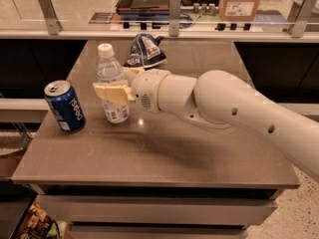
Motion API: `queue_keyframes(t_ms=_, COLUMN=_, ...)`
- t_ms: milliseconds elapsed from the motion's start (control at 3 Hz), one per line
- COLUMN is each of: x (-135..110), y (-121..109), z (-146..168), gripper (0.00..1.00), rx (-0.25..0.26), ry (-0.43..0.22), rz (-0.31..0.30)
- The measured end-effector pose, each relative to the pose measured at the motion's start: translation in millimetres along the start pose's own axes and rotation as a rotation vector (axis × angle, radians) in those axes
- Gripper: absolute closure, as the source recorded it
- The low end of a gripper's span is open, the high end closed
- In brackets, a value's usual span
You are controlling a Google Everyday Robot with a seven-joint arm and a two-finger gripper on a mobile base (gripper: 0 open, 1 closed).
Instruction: Move blue plastic bottle near pepsi can
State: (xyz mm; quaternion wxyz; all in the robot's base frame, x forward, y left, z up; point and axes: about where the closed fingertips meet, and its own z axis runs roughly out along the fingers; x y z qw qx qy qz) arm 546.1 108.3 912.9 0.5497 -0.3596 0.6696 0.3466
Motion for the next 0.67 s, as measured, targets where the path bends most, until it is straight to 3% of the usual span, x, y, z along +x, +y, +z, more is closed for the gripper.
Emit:
queue_keyframes(t_ms=333, x=-0.7, y=1.9, z=1.1, gripper=0.13, rx=-0.003, ry=0.0, rz=-0.002)
queue_keyframes(t_ms=667, x=-1.4, y=3.6, z=2.1, gripper=0.0, rx=-0.006, ry=0.001, rz=-0.004)
